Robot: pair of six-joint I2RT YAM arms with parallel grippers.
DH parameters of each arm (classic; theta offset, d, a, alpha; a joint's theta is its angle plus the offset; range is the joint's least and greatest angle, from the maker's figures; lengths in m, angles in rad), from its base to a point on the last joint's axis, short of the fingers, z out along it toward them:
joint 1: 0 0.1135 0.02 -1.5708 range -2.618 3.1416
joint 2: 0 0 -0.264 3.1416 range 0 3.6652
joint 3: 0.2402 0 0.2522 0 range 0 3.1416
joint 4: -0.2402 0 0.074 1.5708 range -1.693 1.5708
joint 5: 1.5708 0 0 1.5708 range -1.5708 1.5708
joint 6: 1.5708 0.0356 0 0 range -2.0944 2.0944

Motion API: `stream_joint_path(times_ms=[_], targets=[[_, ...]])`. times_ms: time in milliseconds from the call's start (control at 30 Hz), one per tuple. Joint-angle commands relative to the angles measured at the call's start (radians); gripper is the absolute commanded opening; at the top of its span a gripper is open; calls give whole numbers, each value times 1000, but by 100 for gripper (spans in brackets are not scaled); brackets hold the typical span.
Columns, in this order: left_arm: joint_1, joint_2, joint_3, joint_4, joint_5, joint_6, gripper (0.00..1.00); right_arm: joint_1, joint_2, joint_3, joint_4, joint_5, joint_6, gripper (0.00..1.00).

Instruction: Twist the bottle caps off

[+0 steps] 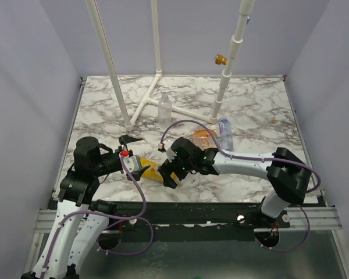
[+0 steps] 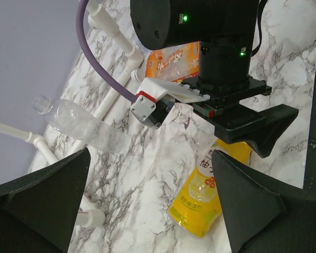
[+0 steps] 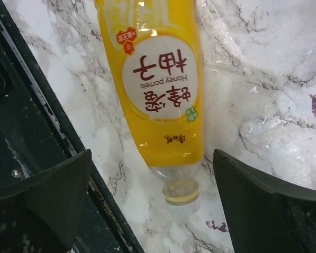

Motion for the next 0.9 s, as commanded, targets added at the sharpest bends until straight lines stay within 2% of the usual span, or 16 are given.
stream_joint_path(times_ms=[0, 100, 333, 500, 700, 867], targets=[[-3, 14, 43, -7, 0, -74, 99, 6, 21, -25, 112, 22, -54, 100], [-3, 27, 51, -7, -2, -99, 99, 14, 45, -49, 185, 12, -60, 100], [-3, 59, 91, -7, -4, -188, 99, 52, 181, 16, 192, 112, -71, 100], [-3, 66, 106, -7, 2, -212, 99, 55, 181, -36, 258, 147, -31, 98], [-3, 58, 100, -18, 29, -186, 99, 55, 89, -75, 236, 231, 5, 83], [-3, 34, 83, -85, 70, -1, 99, 56, -26, -95, 215, 215, 20, 63]])
